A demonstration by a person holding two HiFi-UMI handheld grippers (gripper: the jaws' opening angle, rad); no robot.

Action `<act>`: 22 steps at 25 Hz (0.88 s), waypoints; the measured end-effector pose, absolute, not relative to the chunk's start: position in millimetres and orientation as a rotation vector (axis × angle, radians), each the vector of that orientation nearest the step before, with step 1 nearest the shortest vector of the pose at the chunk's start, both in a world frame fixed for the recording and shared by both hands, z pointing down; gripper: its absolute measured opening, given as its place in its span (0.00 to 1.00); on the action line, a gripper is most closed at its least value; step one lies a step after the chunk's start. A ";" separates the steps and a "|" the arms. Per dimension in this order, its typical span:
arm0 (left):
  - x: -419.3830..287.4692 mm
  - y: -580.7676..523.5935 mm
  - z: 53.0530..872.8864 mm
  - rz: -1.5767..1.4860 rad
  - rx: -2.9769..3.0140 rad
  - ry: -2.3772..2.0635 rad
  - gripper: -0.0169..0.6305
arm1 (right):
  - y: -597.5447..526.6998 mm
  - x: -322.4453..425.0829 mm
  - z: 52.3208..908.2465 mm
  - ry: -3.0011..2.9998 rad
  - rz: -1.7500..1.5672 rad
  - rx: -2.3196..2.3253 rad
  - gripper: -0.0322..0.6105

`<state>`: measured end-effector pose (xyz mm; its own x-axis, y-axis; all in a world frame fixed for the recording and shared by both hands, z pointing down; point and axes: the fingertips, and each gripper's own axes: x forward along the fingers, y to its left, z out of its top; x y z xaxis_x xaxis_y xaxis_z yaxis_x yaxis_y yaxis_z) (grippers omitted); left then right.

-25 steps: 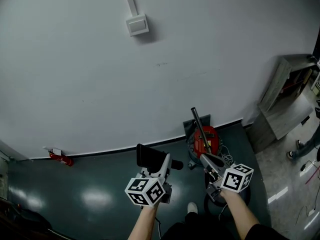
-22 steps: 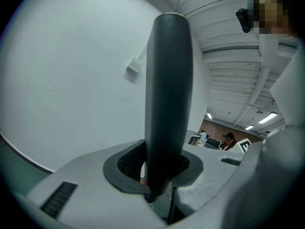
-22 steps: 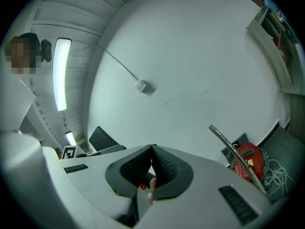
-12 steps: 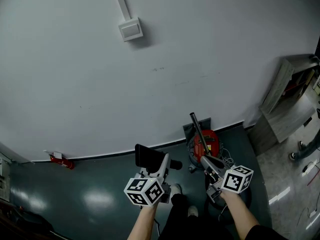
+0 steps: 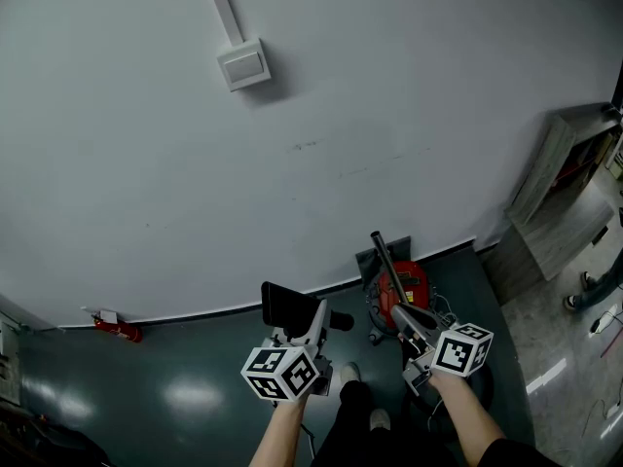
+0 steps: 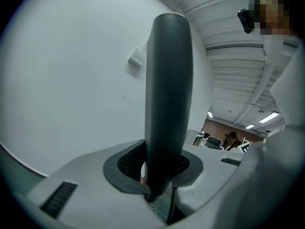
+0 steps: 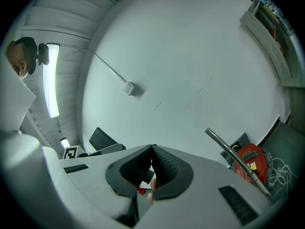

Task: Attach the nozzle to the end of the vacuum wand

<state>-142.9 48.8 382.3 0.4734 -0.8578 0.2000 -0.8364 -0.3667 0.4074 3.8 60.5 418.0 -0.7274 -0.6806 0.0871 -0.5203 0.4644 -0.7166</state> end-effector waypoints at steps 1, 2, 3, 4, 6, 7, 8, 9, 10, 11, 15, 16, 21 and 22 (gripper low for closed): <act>-144.1 43.2 383.4 -0.063 2.271 -1.404 0.17 | 55.7 2.5 419.3 2.499 -1.115 -1.047 0.08; -145.4 37.3 384.5 -0.062 2.271 -1.399 0.17 | 50.4 1.3 420.5 2.497 -1.117 -1.053 0.08; -146.7 31.3 385.8 -0.062 2.271 -1.395 0.17 | 45.1 0.1 421.5 2.493 -1.119 -1.059 0.08; -147.6 25.5 387.3 -0.061 2.270 -1.389 0.17 | 40.0 -1.0 422.3 2.490 -1.121 -1.064 0.08; -149.3 14.3 390.5 -0.057 2.271 -1.378 0.17 | 30.5 -3.3 424.2 2.487 -1.123 -1.073 0.08; -150.2 8.3 392.1 -0.055 2.272 -1.372 0.17 | 25.5 -4.5 425.2 2.487 -1.123 -1.078 0.08; -151.0 1.9 393.4 -0.053 2.273 -1.365 0.17 | 20.1 -5.5 426.2 2.485 -1.124 -1.084 0.08; -151.8 -4.6 394.7 -0.051 2.276 -1.358 0.17 | 14.4 -6.3 427.1 2.483 -1.124 -1.091 0.08; -152.4 -11.1 396.0 -0.049 2.279 -1.350 0.17 | 8.7 -7.1 428.1 2.480 -1.123 -1.100 0.08; -153.0 -17.5 397.3 -0.047 2.282 -1.342 0.17 | 3.0 -7.8 429.0 2.476 -1.123 -1.108 0.08; -155.8 -41.4 402.1 -0.037 2.286 -1.305 0.17 | -16.4 -12.1 431.9 2.458 -1.131 -1.145 0.08; -156.4 -47.6 402.4 -0.036 2.287 -1.294 0.17 | -21.5 -13.2 432.2 2.453 -1.134 -1.155 0.08; -157.8 -76.4 403.1 -0.025 2.305 -1.241 0.17 | -43.7 -17.5 435.4 2.428 -1.149 -1.208 0.08; -158.2 -81.1 403.0 -0.024 2.307 -1.232 0.17 | -47.1 -17.7 436.2 2.423 -1.152 -1.220 0.08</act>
